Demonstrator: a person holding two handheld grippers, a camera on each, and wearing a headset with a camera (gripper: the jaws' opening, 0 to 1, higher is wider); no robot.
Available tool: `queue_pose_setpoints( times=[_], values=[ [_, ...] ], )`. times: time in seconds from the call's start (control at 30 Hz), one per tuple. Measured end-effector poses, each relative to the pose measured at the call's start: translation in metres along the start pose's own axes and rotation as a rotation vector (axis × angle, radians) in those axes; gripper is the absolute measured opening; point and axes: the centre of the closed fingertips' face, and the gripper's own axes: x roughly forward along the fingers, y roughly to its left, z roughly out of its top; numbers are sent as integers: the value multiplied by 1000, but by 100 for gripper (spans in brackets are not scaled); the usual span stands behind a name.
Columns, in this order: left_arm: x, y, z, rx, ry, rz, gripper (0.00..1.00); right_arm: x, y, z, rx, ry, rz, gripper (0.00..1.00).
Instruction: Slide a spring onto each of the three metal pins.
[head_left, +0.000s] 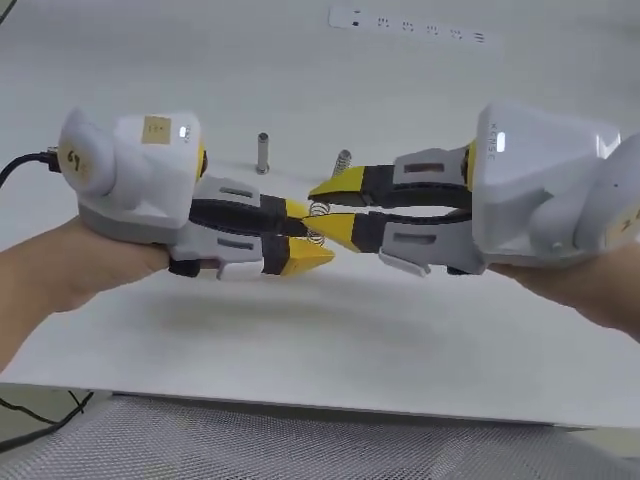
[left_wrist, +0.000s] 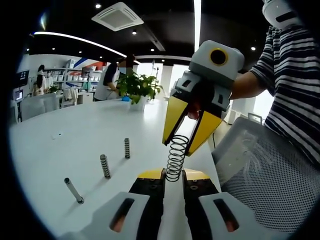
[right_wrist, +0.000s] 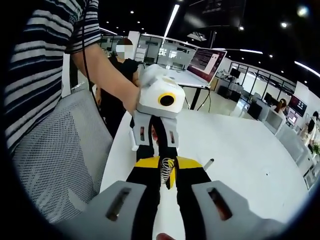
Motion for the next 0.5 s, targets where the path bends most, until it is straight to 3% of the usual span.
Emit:
queue_pose_setpoints(
  times=[0.3, 0.5],
  values=[
    [-3, 4, -1, -9, -4, 37, 20, 1, -2, 2, -1, -3, -6, 12],
    [-9, 11, -6, -11, 16, 82, 30, 2, -4, 2, 3, -4, -10, 12]
  ],
)
